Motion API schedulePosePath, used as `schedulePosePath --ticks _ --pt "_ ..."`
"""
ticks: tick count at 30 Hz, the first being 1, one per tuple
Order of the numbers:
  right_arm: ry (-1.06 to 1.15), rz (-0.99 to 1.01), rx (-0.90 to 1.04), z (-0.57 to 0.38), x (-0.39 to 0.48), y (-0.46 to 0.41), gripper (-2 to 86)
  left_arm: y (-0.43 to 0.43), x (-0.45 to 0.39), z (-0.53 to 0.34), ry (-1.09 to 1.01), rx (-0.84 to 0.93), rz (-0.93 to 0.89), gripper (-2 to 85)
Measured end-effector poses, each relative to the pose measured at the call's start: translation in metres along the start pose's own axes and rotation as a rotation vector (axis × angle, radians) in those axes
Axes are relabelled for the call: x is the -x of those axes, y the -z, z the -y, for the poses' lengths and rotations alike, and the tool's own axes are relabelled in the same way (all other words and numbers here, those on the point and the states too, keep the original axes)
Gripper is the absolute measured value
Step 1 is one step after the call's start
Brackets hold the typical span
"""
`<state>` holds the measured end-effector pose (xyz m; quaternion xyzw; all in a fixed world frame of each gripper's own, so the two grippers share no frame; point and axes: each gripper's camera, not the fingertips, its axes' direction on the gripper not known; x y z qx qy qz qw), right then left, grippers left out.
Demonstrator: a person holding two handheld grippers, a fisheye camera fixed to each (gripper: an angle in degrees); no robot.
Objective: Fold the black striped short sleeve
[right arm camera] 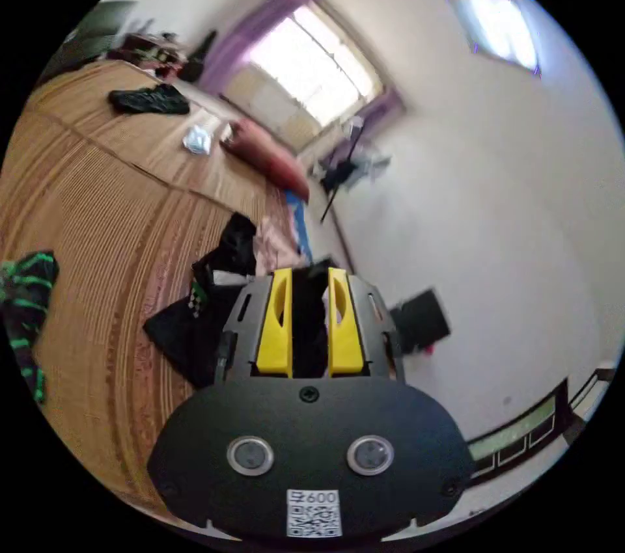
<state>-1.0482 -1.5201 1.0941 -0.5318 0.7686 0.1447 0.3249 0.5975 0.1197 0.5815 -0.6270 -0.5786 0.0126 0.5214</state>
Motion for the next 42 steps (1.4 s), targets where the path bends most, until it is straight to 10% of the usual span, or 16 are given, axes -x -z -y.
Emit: schedulePosePath --ticks 4,10,15,42 --pt "0.264 0.226 -0.261 -0.113 0.161 0.074 10.5 -0.008 -0.044 -0.024 -0.141 0.193 0.786 6.0" --pt "0.39 1.149 -0.145 -0.205 0.337 0.082 10.0 -0.019 -0.08 0.007 -0.194 0.003 0.031 4.1" --pt "0.498 0.984 0.097 -0.263 0.451 0.034 0.9 -0.142 -0.096 0.004 -0.21 0.352 -0.002 1.5" --pt "0.235 0.988 0.12 -0.512 0.341 -0.219 -0.9 -0.052 -0.1 -0.14 -0.512 0.133 -0.097 12.0"
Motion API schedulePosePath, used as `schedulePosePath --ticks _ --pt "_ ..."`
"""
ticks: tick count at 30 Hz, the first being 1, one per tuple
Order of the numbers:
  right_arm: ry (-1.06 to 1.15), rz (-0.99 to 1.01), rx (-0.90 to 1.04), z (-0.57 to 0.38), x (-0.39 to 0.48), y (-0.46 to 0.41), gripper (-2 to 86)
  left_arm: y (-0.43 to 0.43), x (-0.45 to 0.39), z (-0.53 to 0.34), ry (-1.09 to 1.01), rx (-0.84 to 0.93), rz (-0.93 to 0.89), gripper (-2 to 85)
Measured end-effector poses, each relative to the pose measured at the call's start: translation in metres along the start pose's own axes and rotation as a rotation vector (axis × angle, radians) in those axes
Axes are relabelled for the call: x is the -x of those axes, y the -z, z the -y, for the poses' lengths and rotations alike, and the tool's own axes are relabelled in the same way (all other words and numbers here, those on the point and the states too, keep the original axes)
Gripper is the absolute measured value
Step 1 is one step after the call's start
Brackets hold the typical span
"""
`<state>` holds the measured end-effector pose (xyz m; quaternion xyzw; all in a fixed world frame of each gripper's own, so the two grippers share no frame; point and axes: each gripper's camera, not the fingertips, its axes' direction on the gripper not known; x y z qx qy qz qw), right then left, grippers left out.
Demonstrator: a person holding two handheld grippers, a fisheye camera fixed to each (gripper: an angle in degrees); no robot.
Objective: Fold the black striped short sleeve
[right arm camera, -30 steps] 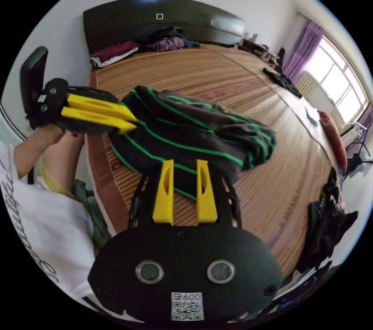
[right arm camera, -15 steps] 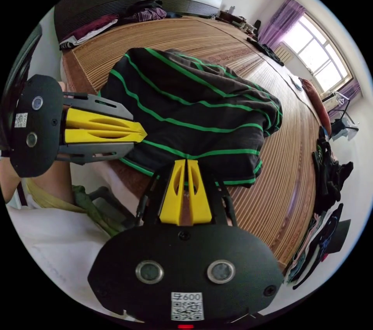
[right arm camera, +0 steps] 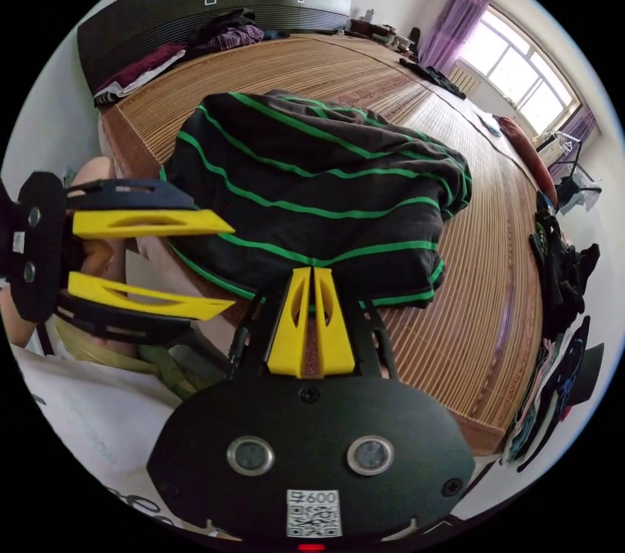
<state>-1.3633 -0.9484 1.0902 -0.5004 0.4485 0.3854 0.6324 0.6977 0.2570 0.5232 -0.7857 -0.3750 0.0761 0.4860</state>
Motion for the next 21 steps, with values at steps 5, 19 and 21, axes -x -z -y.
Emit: schedulePosePath --ticks 5,19,21 --pt "0.015 -0.03 0.001 -0.035 -0.036 -0.01 -0.8 -0.013 0.024 -0.03 0.137 -0.017 -0.065 8.3" --pt "-0.012 -0.019 -0.008 -0.104 -0.125 -0.018 -0.8 -0.018 0.021 -0.058 0.08 -0.006 0.018 2.7" --pt "-0.008 -0.026 -0.005 -0.11 -0.133 -0.019 -0.8 -0.019 0.022 -0.06 0.082 -0.007 0.019 2.6"
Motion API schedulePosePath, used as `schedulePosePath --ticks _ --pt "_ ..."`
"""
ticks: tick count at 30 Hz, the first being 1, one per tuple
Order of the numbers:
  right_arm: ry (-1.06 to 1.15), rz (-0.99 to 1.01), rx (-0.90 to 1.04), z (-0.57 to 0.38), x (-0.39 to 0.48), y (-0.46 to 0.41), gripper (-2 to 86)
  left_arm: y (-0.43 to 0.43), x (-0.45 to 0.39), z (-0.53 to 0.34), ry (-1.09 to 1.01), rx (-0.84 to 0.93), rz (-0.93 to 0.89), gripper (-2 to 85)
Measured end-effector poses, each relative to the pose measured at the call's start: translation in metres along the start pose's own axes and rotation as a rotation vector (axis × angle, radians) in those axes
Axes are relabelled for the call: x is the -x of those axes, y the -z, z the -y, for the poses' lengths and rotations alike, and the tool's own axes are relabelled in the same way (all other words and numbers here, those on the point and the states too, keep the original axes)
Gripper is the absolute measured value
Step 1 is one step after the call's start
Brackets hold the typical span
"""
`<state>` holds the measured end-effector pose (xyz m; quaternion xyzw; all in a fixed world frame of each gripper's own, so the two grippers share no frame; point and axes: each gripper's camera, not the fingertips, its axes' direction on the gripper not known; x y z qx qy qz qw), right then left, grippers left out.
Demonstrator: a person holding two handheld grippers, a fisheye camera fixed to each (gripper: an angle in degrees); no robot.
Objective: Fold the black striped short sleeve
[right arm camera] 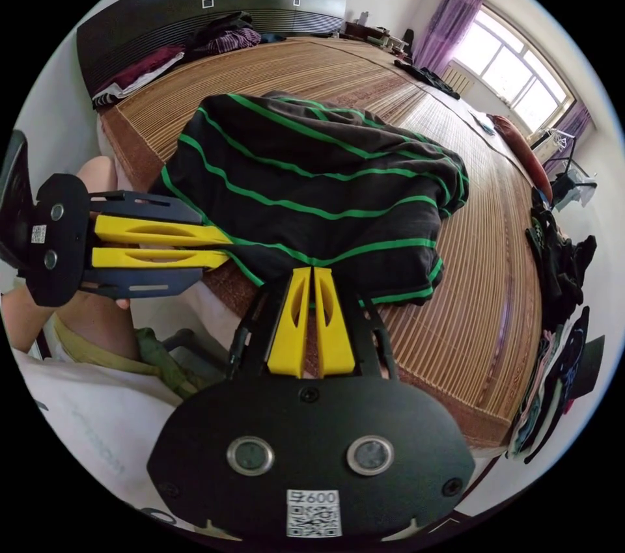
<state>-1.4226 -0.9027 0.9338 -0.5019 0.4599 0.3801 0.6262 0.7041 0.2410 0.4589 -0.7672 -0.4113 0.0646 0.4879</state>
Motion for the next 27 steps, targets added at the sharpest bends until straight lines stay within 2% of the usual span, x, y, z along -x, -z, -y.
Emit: schedulePosePath --ticks 9,18,22,27 --pt "-0.014 0.009 -0.002 -0.027 -0.041 0.001 -0.9 -0.005 0.023 -0.02 0.14 -0.043 -0.135 2.8" --pt "-0.019 -0.018 0.019 -0.044 -0.058 0.005 -0.9 -0.011 -0.004 -0.018 0.077 -0.012 -0.051 2.5" --pt "0.004 -0.053 0.023 -0.05 -0.058 0.005 -0.9 -0.016 -0.029 -0.004 -0.039 0.057 0.048 2.4" --pt "-0.013 -0.078 0.01 -0.057 -0.062 0.006 -0.8 -0.019 -0.035 -0.004 -0.039 0.039 0.049 2.3"
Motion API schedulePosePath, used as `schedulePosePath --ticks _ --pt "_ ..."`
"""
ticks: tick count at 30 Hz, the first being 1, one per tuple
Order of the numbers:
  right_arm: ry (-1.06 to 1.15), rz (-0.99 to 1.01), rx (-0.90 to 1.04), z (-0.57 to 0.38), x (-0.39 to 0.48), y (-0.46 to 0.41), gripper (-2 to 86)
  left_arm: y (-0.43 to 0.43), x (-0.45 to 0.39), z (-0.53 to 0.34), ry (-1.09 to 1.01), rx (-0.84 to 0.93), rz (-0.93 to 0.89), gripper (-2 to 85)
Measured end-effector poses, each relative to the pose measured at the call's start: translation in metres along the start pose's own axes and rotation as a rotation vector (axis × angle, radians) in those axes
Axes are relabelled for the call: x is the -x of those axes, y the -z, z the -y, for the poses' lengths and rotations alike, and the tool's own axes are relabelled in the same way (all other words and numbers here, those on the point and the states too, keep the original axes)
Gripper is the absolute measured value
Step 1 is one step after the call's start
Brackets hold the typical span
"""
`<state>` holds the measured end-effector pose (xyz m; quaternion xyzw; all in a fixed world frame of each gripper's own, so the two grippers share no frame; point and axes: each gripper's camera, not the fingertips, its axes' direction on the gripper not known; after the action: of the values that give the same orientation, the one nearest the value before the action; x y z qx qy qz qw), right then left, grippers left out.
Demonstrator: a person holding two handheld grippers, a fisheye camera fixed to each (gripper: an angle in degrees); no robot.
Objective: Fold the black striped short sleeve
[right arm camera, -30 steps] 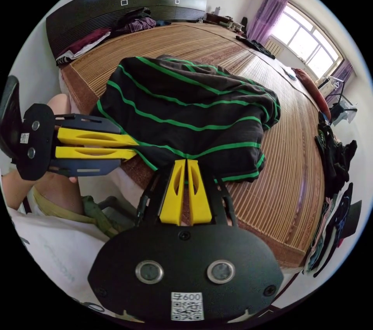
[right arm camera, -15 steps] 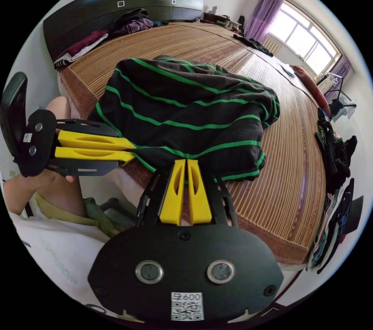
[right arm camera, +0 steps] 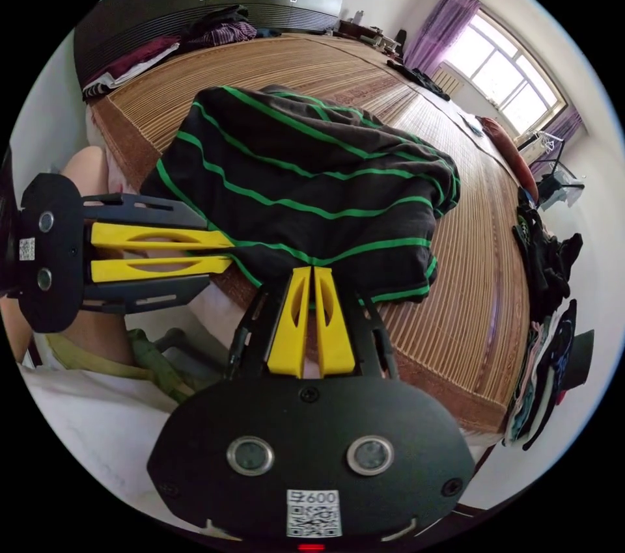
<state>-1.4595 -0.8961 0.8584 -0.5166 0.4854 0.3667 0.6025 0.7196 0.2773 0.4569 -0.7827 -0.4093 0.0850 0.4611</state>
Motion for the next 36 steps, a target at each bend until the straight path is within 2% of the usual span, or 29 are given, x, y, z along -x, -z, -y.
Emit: schedulePosePath --ticks 6,10,22,25,36 --pt "-0.011 -0.039 -0.007 -0.005 0.0 0.002 -0.8 -0.002 -0.027 0.002 -0.044 -0.024 0.108 2.3" --pt "0.001 -0.027 -0.001 -0.004 -0.007 0.004 -0.9 -0.004 -0.036 0.017 -0.066 0.024 0.14 2.2" --pt "-0.113 0.057 -0.076 -0.019 -0.033 0.011 -0.9 -0.007 0.001 0.042 0.108 0.061 -0.019 1.9" --pt "-0.094 0.041 -0.06 -0.014 -0.03 0.012 -0.9 -0.006 0.003 0.054 0.113 0.096 -0.022 1.8" --pt "-0.021 -0.108 -0.032 -0.003 0.008 0.01 -0.9 0.005 0.014 0.062 0.156 0.057 -0.062 2.1"
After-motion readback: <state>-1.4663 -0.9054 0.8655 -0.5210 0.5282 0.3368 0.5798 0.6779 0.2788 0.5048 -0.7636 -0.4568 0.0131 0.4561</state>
